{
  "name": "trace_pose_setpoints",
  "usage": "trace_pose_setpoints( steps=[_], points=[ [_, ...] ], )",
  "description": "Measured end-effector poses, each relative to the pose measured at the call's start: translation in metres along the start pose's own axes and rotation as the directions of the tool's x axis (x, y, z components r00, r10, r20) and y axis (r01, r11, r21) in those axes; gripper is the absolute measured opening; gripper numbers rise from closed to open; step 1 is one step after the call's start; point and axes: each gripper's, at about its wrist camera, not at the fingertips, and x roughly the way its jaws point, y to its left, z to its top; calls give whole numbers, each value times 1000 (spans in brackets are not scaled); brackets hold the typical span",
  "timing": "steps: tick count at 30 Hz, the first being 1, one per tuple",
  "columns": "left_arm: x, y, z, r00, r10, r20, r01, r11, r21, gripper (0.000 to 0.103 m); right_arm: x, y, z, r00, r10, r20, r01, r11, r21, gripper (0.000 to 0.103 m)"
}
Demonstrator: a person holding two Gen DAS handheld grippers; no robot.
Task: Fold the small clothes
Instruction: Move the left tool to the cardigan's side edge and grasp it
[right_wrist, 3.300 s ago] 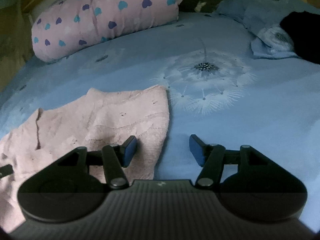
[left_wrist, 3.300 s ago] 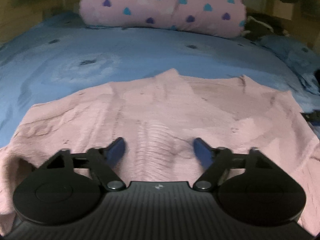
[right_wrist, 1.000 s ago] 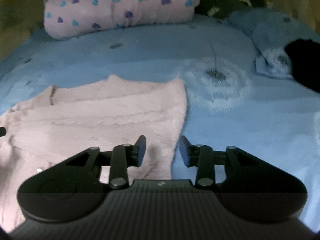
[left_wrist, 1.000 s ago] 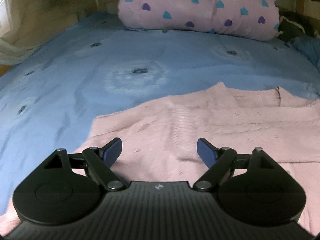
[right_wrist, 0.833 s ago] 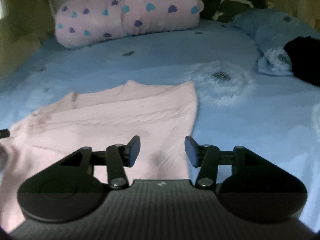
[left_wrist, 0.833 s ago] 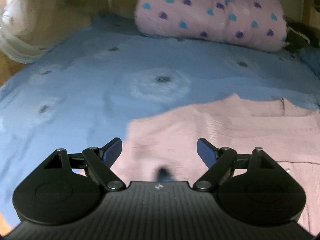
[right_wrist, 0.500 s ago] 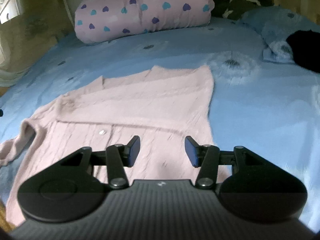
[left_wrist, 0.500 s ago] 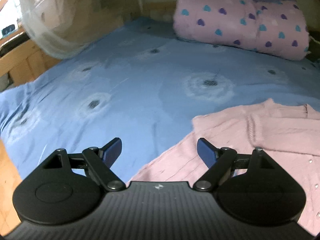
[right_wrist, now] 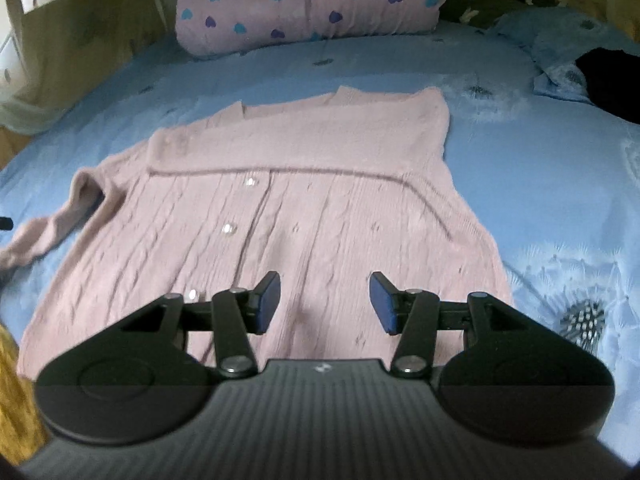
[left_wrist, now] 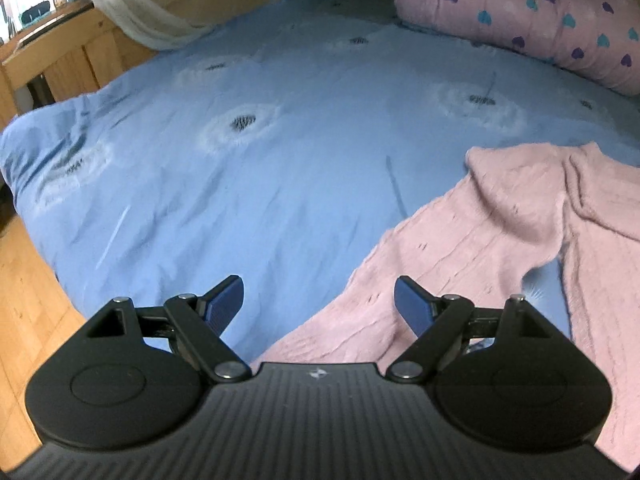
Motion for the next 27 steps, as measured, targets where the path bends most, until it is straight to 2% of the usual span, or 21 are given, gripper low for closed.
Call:
trace_pose_setpoints(
  steps=[6,9,12,17,22,27],
  points=[
    [14,1,-13,998,-57,-16,56,998,-29,86,10,9,-15,999,-10,-33,9,1000,-16,52],
    [22,-1,-19,998,-61,-34,60,998,-22,87,15,13,-20,999,-23,-33,22,999,-33,52],
    [32,-4,-26,997,-61,-52,61,998,-18,89,17,16,-23,999,-28,-18,26,998,-57,57],
    [40,-3,-30,997,-64,-33,63,998,-27,94,20,16,-29,1000,-25,-2,25,998,-60,61],
    [47,-8,-34,997,-79,-6,79,996,33,95,22,13,-30,1000,-18,-1,18,999,-43,64],
    [51,0,-33,993,-114,-15,114,993,5,95,22,15,-33,1000,-20,15,20,999,-49,65]
  ],
)
